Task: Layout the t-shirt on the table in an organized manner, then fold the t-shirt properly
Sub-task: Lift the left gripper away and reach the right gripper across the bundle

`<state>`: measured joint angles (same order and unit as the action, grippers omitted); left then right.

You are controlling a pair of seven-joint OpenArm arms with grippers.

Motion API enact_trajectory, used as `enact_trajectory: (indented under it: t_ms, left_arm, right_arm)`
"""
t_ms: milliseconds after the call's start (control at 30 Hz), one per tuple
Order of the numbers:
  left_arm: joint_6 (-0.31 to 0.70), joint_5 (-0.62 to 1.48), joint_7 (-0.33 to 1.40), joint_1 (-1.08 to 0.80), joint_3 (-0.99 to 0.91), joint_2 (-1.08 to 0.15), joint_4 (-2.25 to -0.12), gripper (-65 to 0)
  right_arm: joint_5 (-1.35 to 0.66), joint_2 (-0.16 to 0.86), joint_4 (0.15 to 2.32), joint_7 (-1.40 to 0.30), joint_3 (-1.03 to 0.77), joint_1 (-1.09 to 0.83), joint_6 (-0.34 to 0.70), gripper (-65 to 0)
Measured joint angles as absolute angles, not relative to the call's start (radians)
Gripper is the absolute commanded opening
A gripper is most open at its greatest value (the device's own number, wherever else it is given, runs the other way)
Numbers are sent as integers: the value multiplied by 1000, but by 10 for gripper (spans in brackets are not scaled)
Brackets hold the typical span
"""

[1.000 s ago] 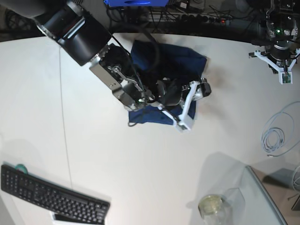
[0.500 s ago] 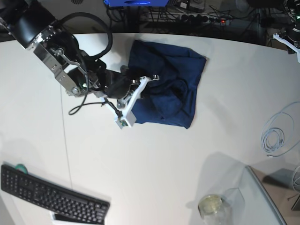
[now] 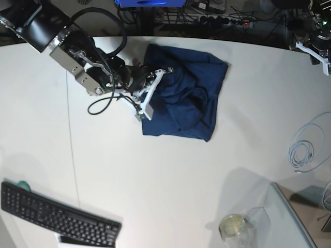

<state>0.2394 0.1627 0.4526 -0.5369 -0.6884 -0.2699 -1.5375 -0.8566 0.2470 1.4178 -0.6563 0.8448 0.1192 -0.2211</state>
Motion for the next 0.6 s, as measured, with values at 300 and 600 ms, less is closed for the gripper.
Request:
enact_trajectory:
  t_ms: [300, 600]
  left_arm:
    - [243, 165, 445, -532, -626, -270, -1534, -650]
    - [241, 165, 445, -532, -619, -269, -1534, -650]
  right_arm:
    - [-860, 174, 1418, -657, 928, 170, -221, -650]
    - [-868, 73, 1413, -662, 1132, 263, -221, -650]
